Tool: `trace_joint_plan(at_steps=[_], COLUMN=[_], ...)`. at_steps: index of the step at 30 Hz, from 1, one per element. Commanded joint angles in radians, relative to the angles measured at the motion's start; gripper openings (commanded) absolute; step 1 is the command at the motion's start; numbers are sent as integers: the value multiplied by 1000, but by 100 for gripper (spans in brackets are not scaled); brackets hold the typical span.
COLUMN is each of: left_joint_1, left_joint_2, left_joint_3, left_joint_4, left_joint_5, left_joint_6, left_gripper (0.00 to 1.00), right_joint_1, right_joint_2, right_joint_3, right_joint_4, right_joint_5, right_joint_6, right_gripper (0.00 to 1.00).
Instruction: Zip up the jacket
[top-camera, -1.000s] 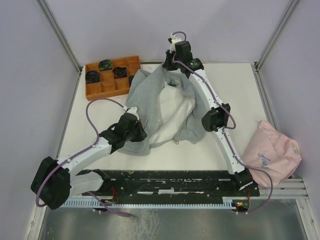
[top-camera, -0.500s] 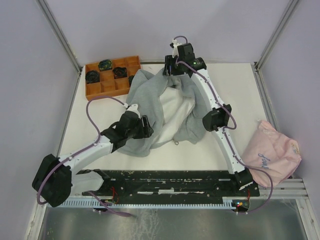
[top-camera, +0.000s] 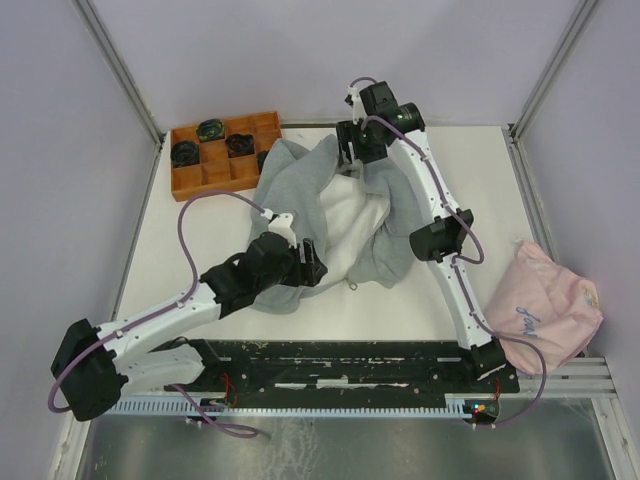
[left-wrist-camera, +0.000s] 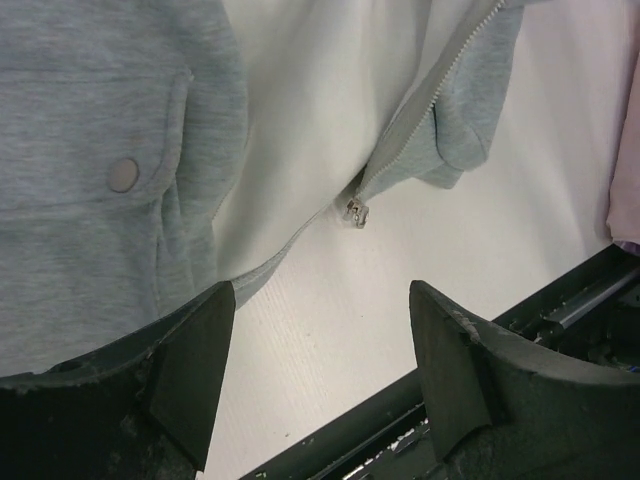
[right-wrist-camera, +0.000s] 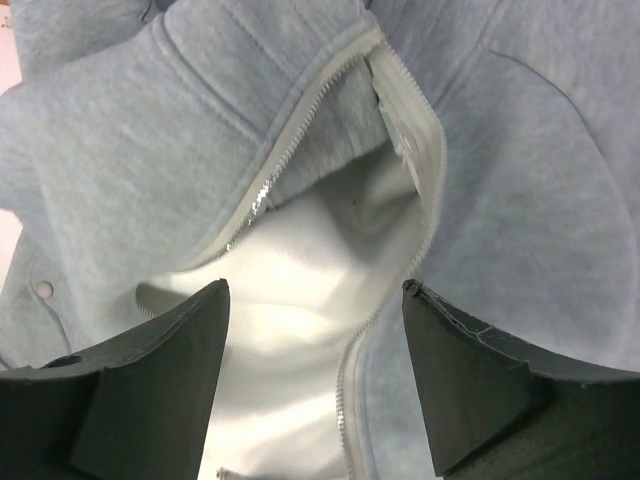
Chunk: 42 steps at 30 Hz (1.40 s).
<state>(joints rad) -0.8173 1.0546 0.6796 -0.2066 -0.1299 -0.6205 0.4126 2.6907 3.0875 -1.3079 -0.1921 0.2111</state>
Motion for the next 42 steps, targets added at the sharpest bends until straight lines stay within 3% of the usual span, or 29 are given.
trace_joint_plan(at_steps=[1,7,15,17,18,20,22,31,42], left_joint_1=[-31,-64,-75,-76,-76,-76,-77,-77,-83], left_joint_2=[48,139,232,244,253,271,297,422,586], left_joint_3=[48,87,136,136,138,147,157,190,250], left_joint_4=[73,133,169,187,193,201,207,263,328], left_joint_5=[-23,-11,3,-5,-10,-19,-15,31,110], left_joint_6=[-47,-41,-18,-13,-9,1,11,24,24], left_gripper=[77,74,72,72,73,72,72,68,58], right_joint_1=[6,6,17,18,17,15,9,3,3], right_joint_2=[-119,-199,-395,-507,-638,-865,-1022,-1269,-1350], right_joint_3=[89,85,-148,-352,-530,-918,-1157,-1711,-2091], right_joint_4=[-114,-225,-250,-166,-73,168,310,591,873], right_joint_5=[65,107,171,178,181,186,188,146,114], right_joint_6=[-43,-64,-88,-91,-90,-76,-63,45,115], right_gripper=[78,78,79,79,81,88,96,95,88])
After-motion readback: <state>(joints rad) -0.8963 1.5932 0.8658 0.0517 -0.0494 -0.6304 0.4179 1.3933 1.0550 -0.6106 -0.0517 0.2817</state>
